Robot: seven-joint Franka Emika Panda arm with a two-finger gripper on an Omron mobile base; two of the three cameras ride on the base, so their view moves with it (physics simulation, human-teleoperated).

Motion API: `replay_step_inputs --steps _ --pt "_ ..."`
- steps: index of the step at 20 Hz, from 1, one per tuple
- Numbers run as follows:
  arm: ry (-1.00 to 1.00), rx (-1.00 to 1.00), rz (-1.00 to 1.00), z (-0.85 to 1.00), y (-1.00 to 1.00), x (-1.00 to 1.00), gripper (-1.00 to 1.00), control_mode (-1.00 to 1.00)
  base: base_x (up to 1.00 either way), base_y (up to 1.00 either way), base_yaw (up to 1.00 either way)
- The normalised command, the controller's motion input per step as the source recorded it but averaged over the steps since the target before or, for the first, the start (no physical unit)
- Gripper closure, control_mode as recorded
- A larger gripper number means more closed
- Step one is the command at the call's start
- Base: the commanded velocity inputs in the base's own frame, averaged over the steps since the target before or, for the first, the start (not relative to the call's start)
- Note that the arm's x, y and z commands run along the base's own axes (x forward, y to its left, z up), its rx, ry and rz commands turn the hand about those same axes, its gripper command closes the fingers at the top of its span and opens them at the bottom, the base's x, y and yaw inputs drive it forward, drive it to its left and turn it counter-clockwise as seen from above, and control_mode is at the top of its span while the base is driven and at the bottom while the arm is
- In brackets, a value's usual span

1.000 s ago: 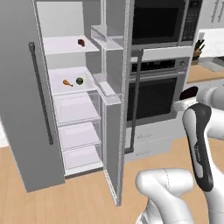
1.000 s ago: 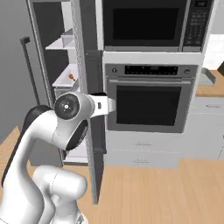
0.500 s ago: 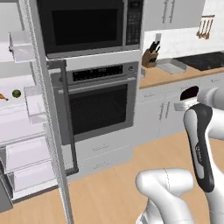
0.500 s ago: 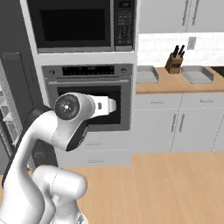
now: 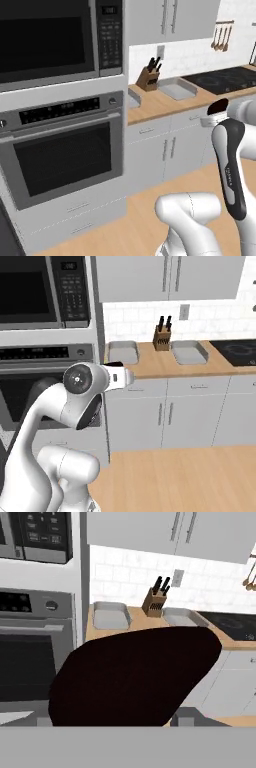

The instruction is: Place one avocado and one chicken drumstick in each tupperware on the nearby counter, to pack two identical lunches.

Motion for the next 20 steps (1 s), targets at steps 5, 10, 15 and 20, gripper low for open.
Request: replay_step_inputs --steps 5,10,15,20 --pt "0.0 0.0 0.0 0.0 0.0 0.0 1.0 1.0 1.0 -0.88 0.0" --pt "0.0 0.0 0.0 0.0 0.0 0.0 1.0 1.0 1.0 -0.7 0.23" --pt "0.0 0.0 0.0 0.0 0.0 0.0 1.0 1.0 1.0 -0.58 0.41" --pt "0.0 0.0 0.0 0.0 0.0 0.0 1.0 1.0 1.0 -0.49 0.41"
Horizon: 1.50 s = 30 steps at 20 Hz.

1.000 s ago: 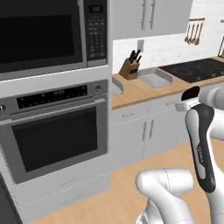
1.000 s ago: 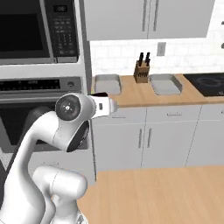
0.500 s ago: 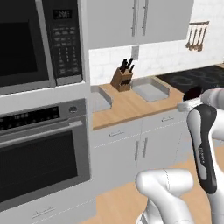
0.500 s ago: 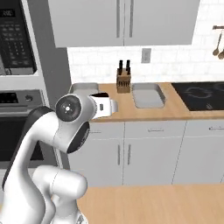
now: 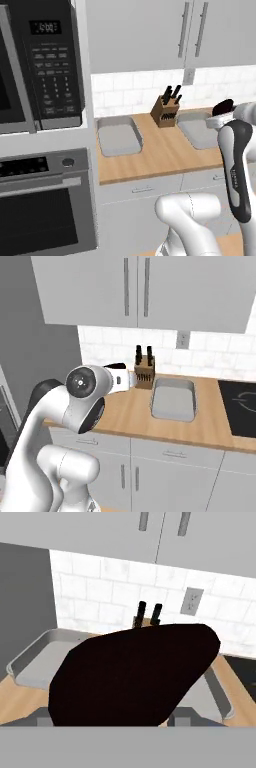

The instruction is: Place one avocado and one chicken drumstick in each tupperware on the nearby counter, to pack two identical lunches.

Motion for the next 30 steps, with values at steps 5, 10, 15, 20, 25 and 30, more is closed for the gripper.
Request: replay_step_inputs --steps 5,10,15,20,25,30 --pt "0.0 0.0 0.0 0.0 0.0 0.0 1.0 1.0 0.95 -0.44 0.42" --pt "0.21 0.03 0.15 -0.43 -0.35 0.16 1.0 -1.0 0.21 -0.19 0.14" --pt "0.19 0.01 0.06 -0.63 -0.73 0.09 1.0 -1.0 0.0 0.0 0.0" --pt "0.0 0.02 0.0 -0.32 -0.67 0.37 1.0 -1.0 0.0 0.0 0.0" --pt "0.03 0.13 -0.05 -0.43 -0.98 0.49 1.0 -1.0 0.0 0.0 0.0" --pt "0.2 0.18 -0.09 -0.44 -0.99 0.53 1.0 -1.0 0.0 0.0 0.0"
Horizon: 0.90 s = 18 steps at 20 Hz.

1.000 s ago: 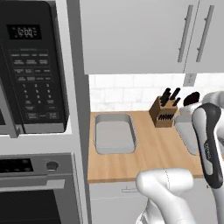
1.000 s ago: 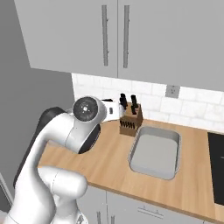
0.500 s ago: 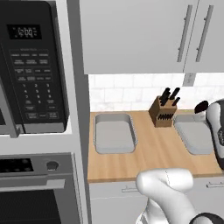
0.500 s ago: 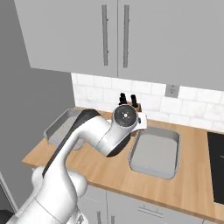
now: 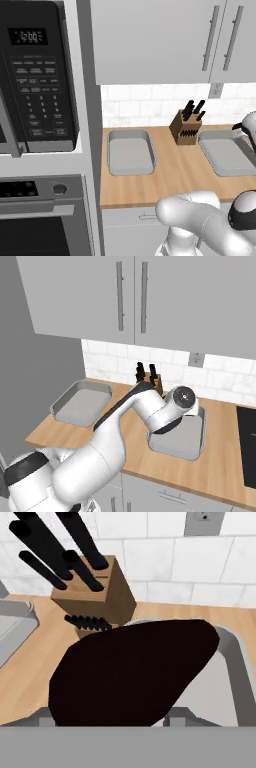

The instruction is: Place one avocado and one chicken drumstick in each tupperware on the nearby counter, to pack two identical lunches.

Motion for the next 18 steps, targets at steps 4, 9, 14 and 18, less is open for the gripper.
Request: replay_step_inputs --steps 4,9,14,18 --pt "0.18 0.11 -0.02 -0.39 -0.71 0.41 1.0 -1.0 0.0 0.0 0.0" --pt "0.02 0.02 0.0 -0.59 -0.32 0.42 1.0 -1.0 0.0 0.0 0.0" --pt "0.0 0.0 0.0 -0.72 -0.07 0.52 1.0 -1.0 0.0 0.0 0.0" --pt "0.06 0.01 0.0 -0.48 -0.01 0.51 1.0 -1.0 0.0 0.0 0.0"
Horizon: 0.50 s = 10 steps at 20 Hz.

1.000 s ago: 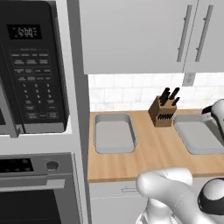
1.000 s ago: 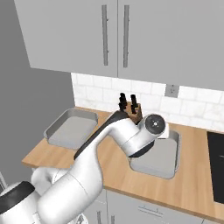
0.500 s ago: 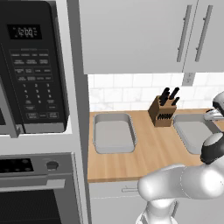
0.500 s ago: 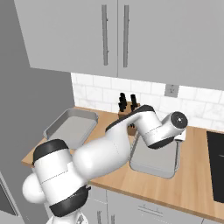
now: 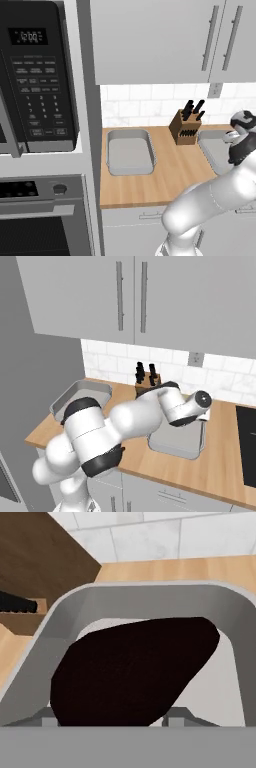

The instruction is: Place one avocado and one chicken drumstick in each tupperware on the nearby counter, to pack two identical lunches.

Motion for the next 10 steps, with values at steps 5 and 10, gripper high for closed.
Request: replay_step_inputs --steps 5,10 --pt "0.18 0.02 0.0 -0.24 -0.15 0.33 1.0 -1.0 0.0 0.0 0.0" --pt "0.11 0.0 0.0 -0.4 -0.02 0.34 -1.0 -1.0 0.0 0.0 0.0"
